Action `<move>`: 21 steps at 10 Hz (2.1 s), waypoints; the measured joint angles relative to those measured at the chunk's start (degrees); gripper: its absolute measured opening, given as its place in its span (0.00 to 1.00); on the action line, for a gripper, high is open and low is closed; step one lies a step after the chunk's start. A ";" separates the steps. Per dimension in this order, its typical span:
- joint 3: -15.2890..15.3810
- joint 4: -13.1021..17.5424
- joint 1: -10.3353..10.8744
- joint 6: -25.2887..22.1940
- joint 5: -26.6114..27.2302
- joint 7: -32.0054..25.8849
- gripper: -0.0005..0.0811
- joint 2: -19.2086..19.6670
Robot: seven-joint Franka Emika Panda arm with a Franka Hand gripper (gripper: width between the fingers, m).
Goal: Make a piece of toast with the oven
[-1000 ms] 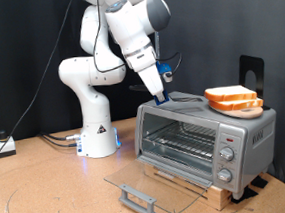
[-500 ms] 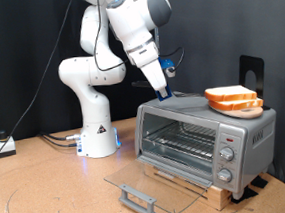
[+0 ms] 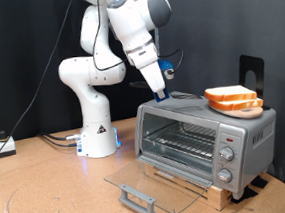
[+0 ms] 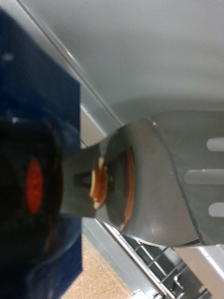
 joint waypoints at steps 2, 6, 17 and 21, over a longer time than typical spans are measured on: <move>0.60 -0.38 -0.06 1.96 0.57 0.04 0.49 0.11; 2.39 0.28 0.20 3.40 3.78 0.06 0.49 0.21; 2.46 0.89 -0.03 1.61 2.65 0.19 0.49 0.21; 3.23 -0.34 -0.13 1.86 1.91 0.71 0.49 0.21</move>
